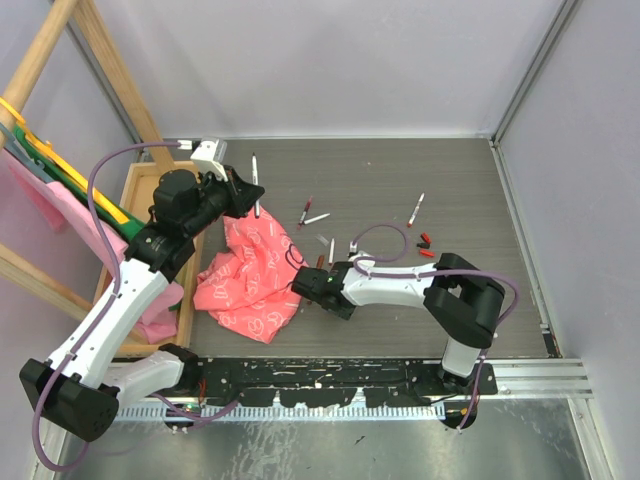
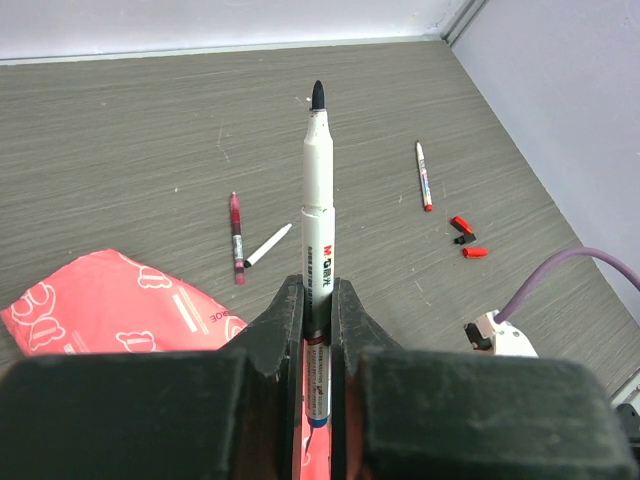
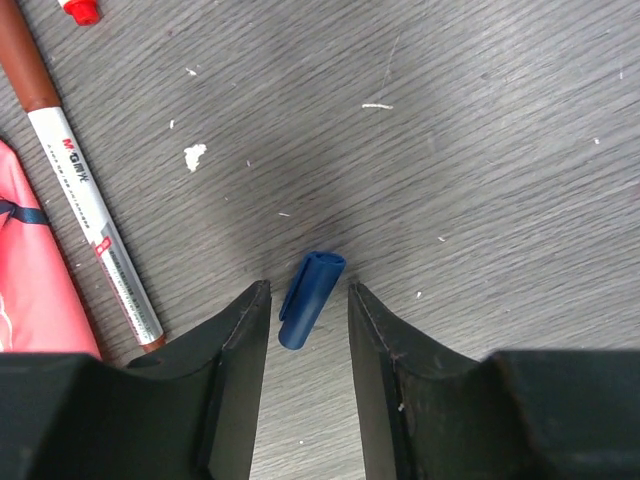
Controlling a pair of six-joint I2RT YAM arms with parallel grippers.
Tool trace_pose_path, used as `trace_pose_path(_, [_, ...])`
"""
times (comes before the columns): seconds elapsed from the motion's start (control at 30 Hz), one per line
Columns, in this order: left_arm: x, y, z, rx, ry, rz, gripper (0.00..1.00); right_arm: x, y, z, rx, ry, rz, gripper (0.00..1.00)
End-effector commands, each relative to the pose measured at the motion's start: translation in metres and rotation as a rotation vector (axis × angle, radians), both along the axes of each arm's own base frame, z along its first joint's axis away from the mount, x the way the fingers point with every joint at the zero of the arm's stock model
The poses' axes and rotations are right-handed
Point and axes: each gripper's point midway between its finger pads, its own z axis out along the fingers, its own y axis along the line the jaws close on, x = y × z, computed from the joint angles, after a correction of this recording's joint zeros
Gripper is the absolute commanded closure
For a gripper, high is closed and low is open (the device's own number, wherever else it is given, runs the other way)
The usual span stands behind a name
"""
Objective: Insert the pens into the pen caps
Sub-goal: Insert the pen cap onto the pen.
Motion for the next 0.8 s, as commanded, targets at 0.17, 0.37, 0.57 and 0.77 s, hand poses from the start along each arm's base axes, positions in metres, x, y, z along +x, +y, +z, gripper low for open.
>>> trace_pose_path(0.17, [0.001,0.0,0.022,-0.037,-0.064,-0.005,1.0,0.011,0.008,0.004,0.023,-0.022,-0.021,0.66])
trace_pose_path(0.37, [0.002,0.0,0.022,-0.036,-0.063,-0.003,1.0,0.01,0.008,0.002,0.057,-0.033,-0.015,0.8])
trace_pose_path(0.57, [0.002,0.0,0.021,-0.036,-0.061,-0.005,1.0,0.024,0.013,0.02,0.103,-0.113,0.108,0.87])
trace_pose_path(0.77, [0.002,-0.001,0.021,-0.037,-0.06,-0.007,1.0,0.042,0.0,0.036,0.142,-0.157,0.319,0.87])
